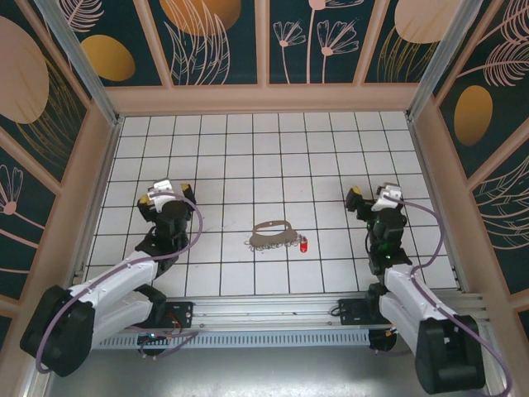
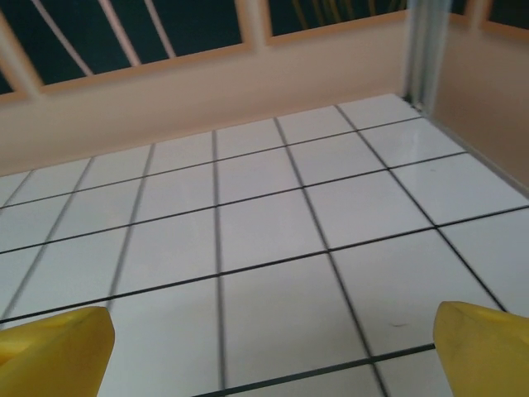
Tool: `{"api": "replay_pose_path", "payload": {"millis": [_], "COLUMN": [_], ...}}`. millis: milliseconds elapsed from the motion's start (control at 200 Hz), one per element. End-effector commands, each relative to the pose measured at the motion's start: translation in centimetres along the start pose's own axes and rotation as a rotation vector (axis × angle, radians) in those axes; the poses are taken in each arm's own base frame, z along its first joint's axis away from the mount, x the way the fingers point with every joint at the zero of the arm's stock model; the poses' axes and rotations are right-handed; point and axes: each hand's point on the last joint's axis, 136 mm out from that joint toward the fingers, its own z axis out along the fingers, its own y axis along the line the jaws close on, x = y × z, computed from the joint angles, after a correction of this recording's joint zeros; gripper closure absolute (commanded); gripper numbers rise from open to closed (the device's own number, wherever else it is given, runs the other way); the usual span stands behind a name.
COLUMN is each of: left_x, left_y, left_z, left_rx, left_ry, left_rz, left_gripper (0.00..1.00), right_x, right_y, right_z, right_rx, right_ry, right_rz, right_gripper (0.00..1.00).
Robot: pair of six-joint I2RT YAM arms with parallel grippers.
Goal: Put the keys on the keyring
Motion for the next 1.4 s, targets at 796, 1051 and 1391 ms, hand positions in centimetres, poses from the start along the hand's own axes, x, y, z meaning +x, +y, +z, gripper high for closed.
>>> {"api": "replay_pose_path", "payload": {"millis": [796,1051,1391], "left_x": [0.0,0.9,0.9], "left_y": [2.3,2.8,2.8], "left_z": [7.3,7.8,7.9], "left_rx": [0.069,0.150,0.151], "left_ry": [-0.141,-0.128,-0.125], "left_rz": [0.019,-0.036,-0.036], "left_gripper": [0.01,0.01,0.01], "right_x": [0.8,0.8,1.0], "right_y": [-2.4,-2.3,-1.2], "right_z": [6.6,6.6,6.9], "right_rx": [0.019,0.022,-0.022], "right_ry": [-0.077,-0.083,-0.066], "right_rz": [-0.012,-0.018,-0.052], "right_gripper": [0.01,0.01,0.01]}}
